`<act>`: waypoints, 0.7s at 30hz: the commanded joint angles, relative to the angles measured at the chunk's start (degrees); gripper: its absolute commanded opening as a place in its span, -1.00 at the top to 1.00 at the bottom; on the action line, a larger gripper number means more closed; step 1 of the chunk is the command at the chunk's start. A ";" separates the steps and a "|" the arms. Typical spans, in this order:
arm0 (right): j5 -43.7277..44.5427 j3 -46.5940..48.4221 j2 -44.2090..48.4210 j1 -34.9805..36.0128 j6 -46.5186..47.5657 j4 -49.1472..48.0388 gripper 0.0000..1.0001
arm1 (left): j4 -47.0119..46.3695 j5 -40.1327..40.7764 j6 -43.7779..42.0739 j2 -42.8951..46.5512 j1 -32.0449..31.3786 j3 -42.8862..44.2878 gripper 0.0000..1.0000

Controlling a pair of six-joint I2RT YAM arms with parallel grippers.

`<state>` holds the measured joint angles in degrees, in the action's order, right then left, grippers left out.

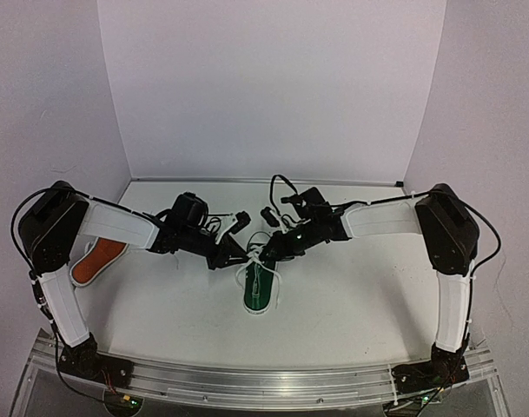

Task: Tie the shoes

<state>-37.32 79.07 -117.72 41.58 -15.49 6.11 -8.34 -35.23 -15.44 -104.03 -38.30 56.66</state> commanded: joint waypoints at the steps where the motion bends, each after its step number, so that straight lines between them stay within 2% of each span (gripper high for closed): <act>1: 1.56 -0.24 4.01 0.33 0.28 0.04 1.00 | 1.36 1.61 -0.94 0.83 -0.03 1.55 0.71; 8: 3.80 -1.88 5.97 0.36 -0.06 -0.39 1.00 | 2.96 2.81 -1.61 0.91 0.15 0.90 0.99; 21: 5.43 -8.76 9.41 0.31 -4.92 -9.72 1.00 | 4.43 4.33 -2.37 1.18 0.26 0.26 1.00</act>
<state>-33.26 72.49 -112.37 41.65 -18.06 1.94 -4.84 -31.64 -16.74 -104.03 -38.28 56.65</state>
